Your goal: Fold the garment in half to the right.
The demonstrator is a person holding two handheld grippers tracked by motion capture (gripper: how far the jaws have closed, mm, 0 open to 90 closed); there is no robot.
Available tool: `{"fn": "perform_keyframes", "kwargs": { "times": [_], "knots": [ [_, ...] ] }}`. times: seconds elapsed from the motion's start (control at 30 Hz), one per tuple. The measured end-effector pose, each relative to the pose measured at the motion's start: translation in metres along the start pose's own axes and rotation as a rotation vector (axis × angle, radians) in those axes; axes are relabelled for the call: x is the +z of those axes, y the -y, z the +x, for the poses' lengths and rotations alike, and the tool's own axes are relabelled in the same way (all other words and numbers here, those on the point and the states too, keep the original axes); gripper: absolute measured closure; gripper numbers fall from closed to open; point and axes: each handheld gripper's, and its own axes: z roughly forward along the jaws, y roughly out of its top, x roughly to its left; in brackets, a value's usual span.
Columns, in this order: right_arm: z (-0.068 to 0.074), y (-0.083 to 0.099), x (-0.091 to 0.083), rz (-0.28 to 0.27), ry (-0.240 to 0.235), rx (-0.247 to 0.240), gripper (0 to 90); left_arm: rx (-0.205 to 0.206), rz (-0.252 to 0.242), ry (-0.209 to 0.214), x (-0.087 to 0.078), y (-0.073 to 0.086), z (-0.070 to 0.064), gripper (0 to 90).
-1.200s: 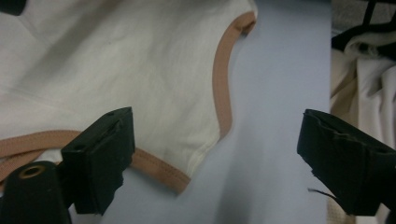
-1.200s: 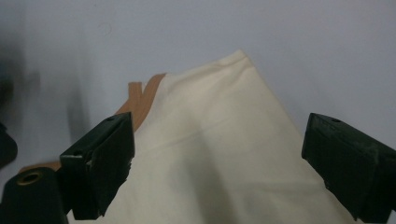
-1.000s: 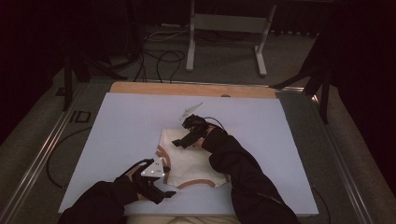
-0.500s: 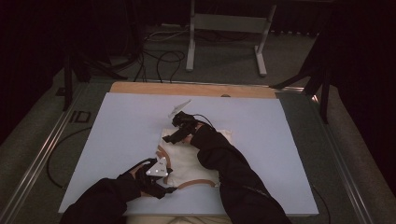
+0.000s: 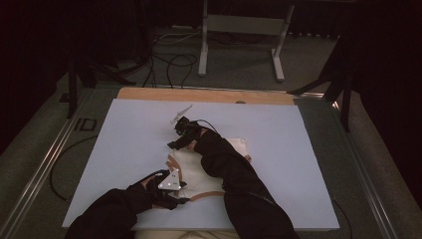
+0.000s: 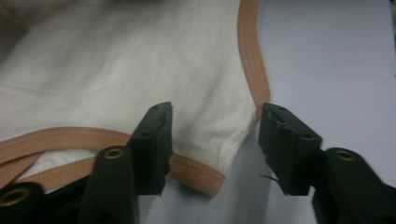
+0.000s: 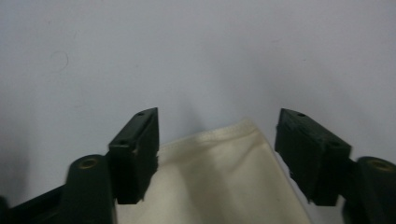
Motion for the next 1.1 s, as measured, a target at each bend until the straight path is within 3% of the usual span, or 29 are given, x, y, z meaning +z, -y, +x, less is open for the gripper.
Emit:
{"fn": "perform_keyframes", "kwargs": {
  "times": [0.37,0.57,0.9,1.0,1.1],
  "knots": [
    [-0.002,0.002,0.015,0.038,0.0,-0.001,39.1,0.0,0.005,0.009,0.001,-0.001,0.003,51.3],
    [-0.002,0.004,0.019,0.069,0.013,-0.043,51.7,0.001,0.012,0.015,0.004,-0.004,0.004,54.7],
    [0.002,0.004,0.018,0.083,0.02,-0.073,71.6,-0.002,0.016,0.021,0.005,-0.006,0.005,60.8],
    [0.004,0.003,0.018,0.088,0.016,-0.08,81.8,-0.006,0.009,0.021,0.006,-0.007,0.006,65.7],
    [0.005,0.003,0.018,0.095,0.014,-0.084,85.7,-0.01,0.008,0.021,0.006,-0.007,0.007,71.5]
  ]
}}
